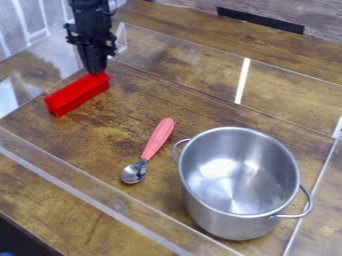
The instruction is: Remove the red object from the silver pot and put it on the table
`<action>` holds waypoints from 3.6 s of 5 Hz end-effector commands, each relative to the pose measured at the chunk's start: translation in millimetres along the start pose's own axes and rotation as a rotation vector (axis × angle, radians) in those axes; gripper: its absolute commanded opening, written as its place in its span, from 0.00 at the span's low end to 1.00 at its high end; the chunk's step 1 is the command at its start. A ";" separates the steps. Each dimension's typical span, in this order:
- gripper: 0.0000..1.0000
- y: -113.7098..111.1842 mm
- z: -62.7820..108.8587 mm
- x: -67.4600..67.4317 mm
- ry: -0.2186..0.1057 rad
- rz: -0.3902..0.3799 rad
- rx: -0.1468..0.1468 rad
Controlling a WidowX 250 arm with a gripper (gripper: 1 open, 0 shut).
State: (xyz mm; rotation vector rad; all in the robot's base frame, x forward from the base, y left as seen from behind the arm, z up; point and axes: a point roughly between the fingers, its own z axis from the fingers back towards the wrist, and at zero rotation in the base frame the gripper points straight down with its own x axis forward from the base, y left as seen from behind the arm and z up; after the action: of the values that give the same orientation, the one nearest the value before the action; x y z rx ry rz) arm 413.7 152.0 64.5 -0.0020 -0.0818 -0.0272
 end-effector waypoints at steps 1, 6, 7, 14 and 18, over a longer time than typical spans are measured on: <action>1.00 -6.8 33.6 12.9 -0.074 0.063 0.030; 0.00 -13.2 16.0 1.2 -0.029 -0.072 -0.007; 1.00 -19.9 19.2 2.6 -0.031 -0.040 -0.004; 1.00 2.3 34.6 -12.9 -0.008 -0.301 -0.033; 0.00 14.0 14.3 -49.9 -0.030 -0.529 -0.047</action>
State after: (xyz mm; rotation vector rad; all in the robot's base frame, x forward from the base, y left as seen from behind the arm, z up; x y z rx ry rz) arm 356.6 159.8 31.2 -0.1065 -0.0215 -0.5540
